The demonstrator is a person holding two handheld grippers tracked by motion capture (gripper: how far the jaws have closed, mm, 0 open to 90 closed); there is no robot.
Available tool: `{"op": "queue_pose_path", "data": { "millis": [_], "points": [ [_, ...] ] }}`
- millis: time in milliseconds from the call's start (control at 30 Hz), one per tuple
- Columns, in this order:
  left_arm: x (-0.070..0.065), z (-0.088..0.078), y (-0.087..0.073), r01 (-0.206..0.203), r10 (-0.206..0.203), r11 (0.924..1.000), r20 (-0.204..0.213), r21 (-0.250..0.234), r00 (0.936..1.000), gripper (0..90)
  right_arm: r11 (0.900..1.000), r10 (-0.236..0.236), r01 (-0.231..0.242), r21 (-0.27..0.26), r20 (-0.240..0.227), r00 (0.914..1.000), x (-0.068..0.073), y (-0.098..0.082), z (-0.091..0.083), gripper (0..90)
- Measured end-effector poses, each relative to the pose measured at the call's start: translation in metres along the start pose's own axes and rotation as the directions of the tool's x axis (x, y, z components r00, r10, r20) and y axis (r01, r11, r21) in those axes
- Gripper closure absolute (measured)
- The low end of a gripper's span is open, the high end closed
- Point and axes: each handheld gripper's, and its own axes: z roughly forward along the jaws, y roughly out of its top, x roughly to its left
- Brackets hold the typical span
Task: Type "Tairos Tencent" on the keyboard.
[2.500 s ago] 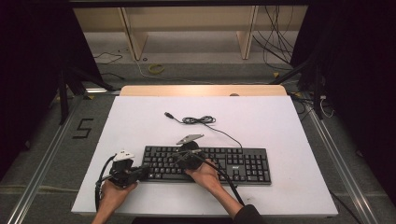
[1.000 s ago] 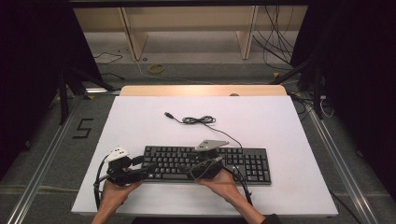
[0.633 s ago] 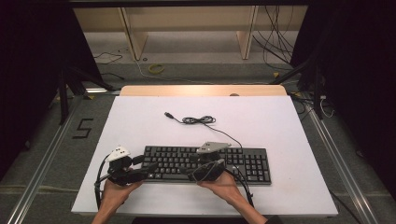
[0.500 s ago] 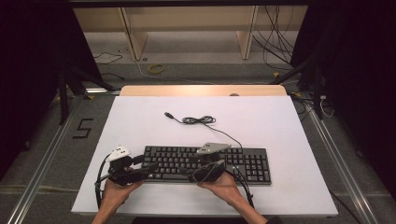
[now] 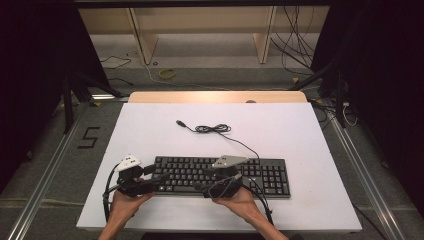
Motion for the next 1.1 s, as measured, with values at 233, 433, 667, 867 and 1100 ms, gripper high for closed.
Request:
{"op": "queue_pose_path", "data": {
  "millis": [233,433,667,867,1100],
  "points": [
    [0.000,0.006,0.002,-0.013,0.013,0.9998,-0.004,0.016,0.9999,40.0,1.000,-0.005,0.005,-0.004,-0.005,1.0000,0.003,-0.003,-0.003,33.8],
    [0.000,0.015,0.004,-0.021,0.022,0.9982,-0.024,0.057,0.9995,55.3,1.000,-0.006,0.006,-0.013,-0.011,0.9999,0.005,-0.006,-0.007,32.8],
    [0.002,0.022,0.002,-0.026,0.032,0.9932,-0.048,0.114,0.9984,72.1,1.000,-0.007,0.007,-0.014,-0.009,0.9999,0.005,-0.009,-0.011,31.3],
    [0.004,0.026,0.001,-0.042,0.052,0.9875,-0.068,0.152,0.9963,84.4,1.000,-0.002,0.002,-0.025,-0.005,1.0000,0.004,-0.010,-0.016,30.8],
    [0.005,0.029,0.000,-0.039,0.055,0.9835,-0.083,0.177,0.9951,88.8,1.000,0.002,-0.002,-0.030,0.001,1.0000,0.002,-0.012,-0.021,30.3]
  ]
}}
